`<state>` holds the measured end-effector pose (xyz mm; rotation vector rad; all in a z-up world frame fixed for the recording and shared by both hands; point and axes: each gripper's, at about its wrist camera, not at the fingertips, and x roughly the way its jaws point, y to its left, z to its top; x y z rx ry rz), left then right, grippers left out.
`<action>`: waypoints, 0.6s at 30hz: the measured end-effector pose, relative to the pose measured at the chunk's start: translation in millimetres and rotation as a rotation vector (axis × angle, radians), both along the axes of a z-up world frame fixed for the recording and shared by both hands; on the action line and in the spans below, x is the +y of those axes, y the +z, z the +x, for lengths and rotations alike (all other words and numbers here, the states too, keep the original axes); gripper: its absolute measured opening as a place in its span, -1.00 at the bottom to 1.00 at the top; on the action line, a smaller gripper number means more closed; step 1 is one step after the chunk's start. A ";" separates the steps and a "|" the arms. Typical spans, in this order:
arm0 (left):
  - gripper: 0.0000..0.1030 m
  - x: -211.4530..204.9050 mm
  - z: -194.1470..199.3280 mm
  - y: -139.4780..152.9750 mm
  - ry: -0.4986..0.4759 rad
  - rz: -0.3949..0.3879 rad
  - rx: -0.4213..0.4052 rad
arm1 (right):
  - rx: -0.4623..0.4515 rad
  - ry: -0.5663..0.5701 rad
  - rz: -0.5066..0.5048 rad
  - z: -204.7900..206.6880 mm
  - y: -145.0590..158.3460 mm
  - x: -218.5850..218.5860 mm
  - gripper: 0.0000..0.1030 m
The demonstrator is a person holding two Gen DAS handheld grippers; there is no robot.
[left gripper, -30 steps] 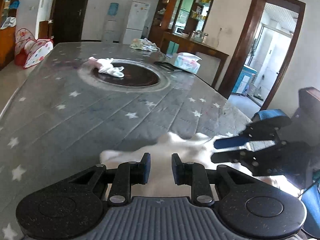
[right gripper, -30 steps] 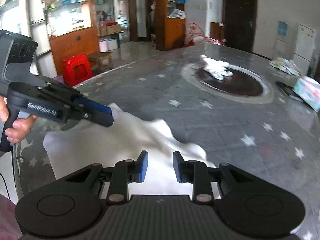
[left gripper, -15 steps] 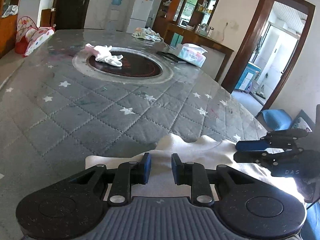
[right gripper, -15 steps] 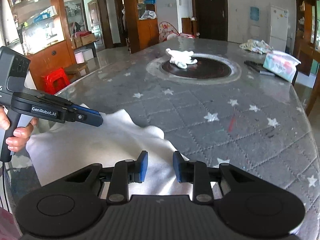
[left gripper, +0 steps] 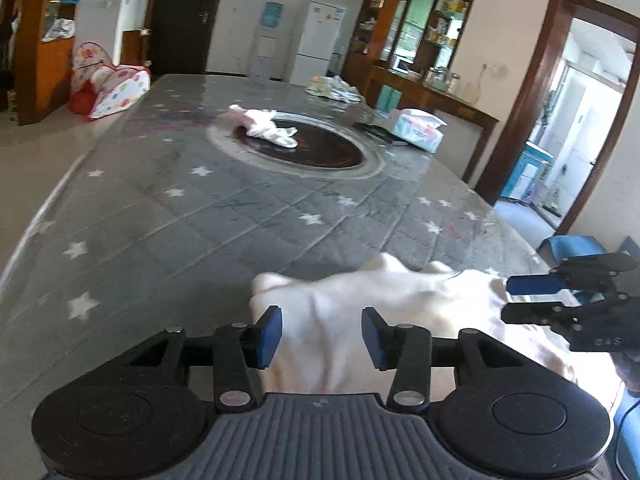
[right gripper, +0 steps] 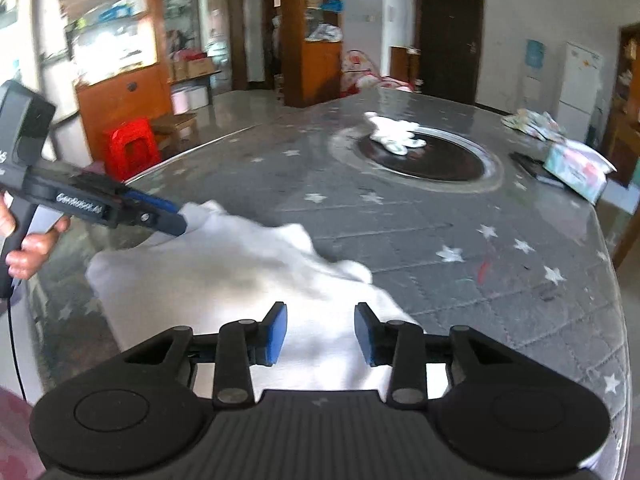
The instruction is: Fold clothes
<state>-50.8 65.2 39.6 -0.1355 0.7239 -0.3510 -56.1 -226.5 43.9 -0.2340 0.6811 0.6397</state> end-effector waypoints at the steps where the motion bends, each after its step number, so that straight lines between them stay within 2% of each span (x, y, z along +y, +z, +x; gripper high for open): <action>1: 0.01 2.7 -3.1 -1.3 0.012 0.003 0.010 | -0.003 0.019 -0.008 -4.0 1.2 4.3 -0.24; 8: 0.01 17.3 -25.1 -9.8 0.044 -0.007 0.043 | -0.020 0.154 -0.042 -30.4 6.2 39.3 -0.13; 13: 0.01 22.3 -37.5 -9.6 0.039 -0.028 0.030 | -0.042 0.244 -0.074 -45.3 4.9 65.1 -0.09; 18: 0.02 18.4 -44.0 -16.0 0.024 0.026 0.025 | -0.034 0.273 -0.076 -48.0 1.8 77.4 -0.09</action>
